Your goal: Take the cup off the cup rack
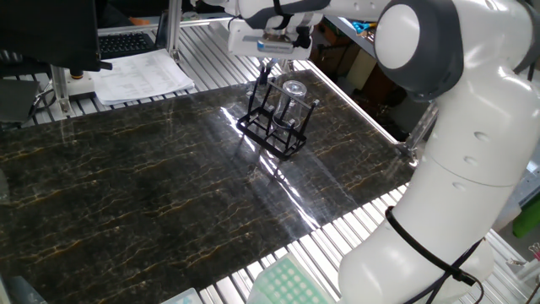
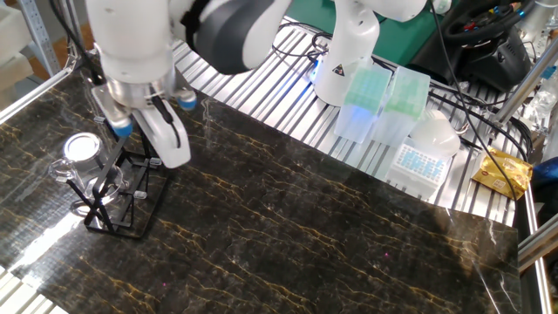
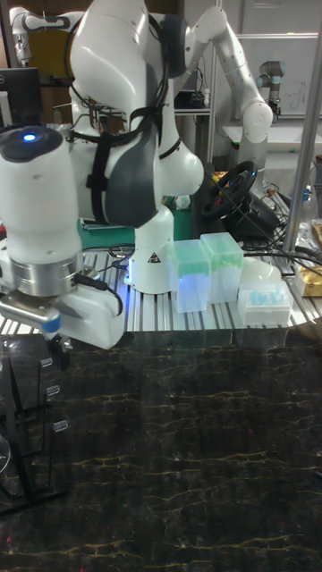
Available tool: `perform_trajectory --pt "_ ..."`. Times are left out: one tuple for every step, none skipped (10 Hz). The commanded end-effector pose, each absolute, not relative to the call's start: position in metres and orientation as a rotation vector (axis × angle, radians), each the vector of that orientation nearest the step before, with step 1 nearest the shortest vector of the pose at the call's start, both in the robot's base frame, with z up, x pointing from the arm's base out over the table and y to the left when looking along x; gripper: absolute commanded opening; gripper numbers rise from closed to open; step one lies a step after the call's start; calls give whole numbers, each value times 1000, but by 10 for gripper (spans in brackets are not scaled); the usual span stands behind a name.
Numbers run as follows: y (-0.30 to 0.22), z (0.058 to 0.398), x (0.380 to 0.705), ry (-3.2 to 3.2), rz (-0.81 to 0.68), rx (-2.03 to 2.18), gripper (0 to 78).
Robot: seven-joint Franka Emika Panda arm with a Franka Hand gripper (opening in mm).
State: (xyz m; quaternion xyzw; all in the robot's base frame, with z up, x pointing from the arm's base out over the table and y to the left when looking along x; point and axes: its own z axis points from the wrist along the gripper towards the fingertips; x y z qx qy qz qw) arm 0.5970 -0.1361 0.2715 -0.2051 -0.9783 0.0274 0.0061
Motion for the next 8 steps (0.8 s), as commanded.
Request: perform_trajectory --pt "-152 275 601 -3065 89 -638 0" --pt "-158 276 602 -3065 89 -633 0" --pt "-163 275 601 -3067 90 -625 0" --pt "-166 274 600 -3066 92 -629 0" --pt "-169 274 599 -3065 99 -630 0" --pt "-169 274 599 -3066 99 -629 0" --pt "-172 274 600 -3066 95 -623 0" --pt "-172 274 600 -3061 51 -632 0"
